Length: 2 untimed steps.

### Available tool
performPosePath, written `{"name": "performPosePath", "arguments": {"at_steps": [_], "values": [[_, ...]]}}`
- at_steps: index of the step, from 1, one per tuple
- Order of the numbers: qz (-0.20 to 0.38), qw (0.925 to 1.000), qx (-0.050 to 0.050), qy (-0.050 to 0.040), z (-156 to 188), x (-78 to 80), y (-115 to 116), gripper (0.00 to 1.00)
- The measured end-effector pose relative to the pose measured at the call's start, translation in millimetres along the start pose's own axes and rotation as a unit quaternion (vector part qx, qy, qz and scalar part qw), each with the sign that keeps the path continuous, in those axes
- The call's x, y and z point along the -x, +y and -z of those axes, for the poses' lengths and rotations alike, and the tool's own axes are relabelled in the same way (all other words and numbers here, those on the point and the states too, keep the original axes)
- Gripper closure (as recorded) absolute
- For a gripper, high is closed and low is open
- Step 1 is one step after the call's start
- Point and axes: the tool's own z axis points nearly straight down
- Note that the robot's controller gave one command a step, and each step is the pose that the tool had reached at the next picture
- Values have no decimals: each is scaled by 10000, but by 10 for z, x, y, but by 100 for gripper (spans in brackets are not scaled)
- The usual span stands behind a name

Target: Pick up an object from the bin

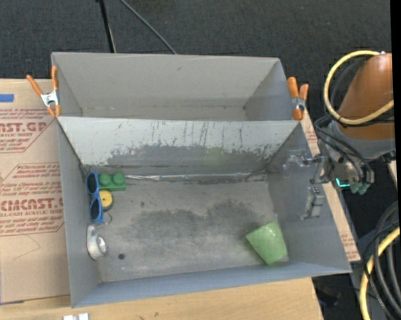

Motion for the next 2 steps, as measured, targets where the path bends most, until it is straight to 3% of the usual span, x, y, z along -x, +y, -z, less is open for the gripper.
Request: {"name": "performPosePath", "arguments": {"at_steps": [1, 2], "values": [[978, 9952, -45, 45, -1456, -214, 56, 0], [2280, 9737, -40, -41, -1443, -475, 567, 0]]}}
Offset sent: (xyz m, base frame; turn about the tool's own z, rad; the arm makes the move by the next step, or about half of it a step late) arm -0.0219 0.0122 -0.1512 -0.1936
